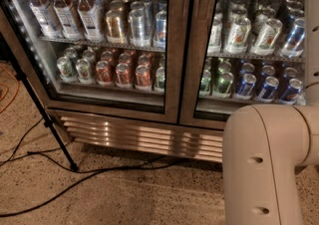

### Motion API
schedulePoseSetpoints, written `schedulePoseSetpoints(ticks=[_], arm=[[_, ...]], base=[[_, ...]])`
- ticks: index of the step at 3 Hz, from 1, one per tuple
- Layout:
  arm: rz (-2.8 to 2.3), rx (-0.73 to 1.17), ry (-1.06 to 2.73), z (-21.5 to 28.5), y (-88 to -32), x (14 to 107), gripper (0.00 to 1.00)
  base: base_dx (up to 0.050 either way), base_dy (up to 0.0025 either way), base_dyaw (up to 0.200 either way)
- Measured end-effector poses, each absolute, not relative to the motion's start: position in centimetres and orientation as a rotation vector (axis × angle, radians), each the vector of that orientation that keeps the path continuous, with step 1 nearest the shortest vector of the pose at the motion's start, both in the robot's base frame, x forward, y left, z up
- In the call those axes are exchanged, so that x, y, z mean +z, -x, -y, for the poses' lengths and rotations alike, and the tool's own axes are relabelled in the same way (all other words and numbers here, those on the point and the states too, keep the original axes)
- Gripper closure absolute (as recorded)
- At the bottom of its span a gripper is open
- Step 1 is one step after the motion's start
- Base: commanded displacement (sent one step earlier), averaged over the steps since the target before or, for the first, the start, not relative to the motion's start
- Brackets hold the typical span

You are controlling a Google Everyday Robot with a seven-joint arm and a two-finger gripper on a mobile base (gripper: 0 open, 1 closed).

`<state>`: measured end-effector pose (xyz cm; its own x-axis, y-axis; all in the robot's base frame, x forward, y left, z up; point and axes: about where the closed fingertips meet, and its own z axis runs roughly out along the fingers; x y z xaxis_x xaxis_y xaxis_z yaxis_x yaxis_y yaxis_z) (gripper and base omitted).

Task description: Open right fridge door

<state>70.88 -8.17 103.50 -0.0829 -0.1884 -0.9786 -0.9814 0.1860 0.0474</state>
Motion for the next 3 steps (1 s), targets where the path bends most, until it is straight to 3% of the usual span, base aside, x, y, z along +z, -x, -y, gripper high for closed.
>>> schedulePoseSetpoints(ticks=[1, 3], arm=[[-1.482, 1.02, 1.179, 8.06, -70.77, 103.84, 0.81], [-1.482, 1.018, 1.176, 8.0, -70.46, 104.48, 0.35]], base=[[0.0, 0.0, 0.0], [0.0, 0.0, 0.0]])
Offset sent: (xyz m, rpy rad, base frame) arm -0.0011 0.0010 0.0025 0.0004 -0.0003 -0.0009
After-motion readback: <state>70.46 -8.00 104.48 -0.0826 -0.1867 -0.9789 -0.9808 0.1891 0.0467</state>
